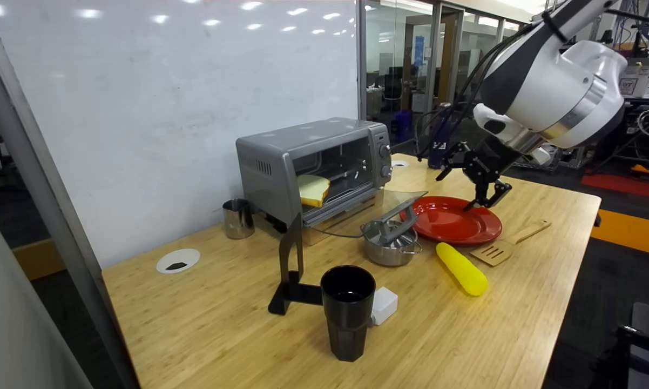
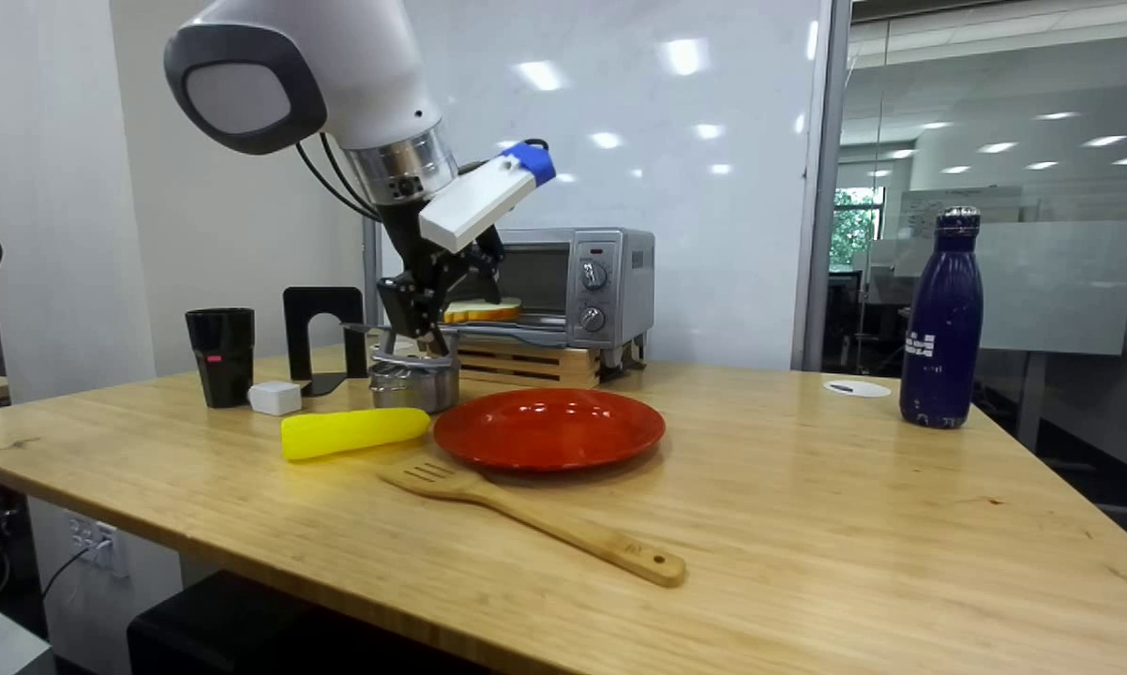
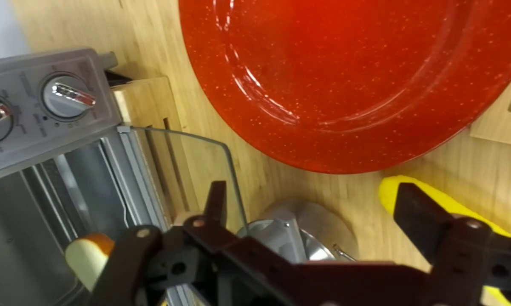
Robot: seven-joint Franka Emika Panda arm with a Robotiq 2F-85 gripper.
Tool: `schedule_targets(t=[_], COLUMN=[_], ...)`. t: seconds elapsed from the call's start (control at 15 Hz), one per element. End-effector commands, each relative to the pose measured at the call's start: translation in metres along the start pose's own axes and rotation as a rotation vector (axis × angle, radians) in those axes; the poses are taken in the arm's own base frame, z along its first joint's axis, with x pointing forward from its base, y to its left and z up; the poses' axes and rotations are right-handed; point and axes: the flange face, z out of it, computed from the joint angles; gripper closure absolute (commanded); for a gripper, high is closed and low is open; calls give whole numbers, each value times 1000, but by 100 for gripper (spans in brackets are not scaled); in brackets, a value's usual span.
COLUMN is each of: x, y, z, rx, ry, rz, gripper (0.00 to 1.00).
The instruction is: Open the oven, use the spatula to put the slice of bread in the oven, the close the oven
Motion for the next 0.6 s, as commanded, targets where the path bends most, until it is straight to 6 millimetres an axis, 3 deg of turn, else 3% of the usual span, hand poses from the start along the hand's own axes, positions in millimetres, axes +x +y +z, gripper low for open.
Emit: schedule_targets(t=[0.0, 0.53], x=[3, 10], y=[-17, -35], z=[20, 51], rx=[71, 166], ry=[7, 13], rz=[-4, -43], gripper=[0, 0])
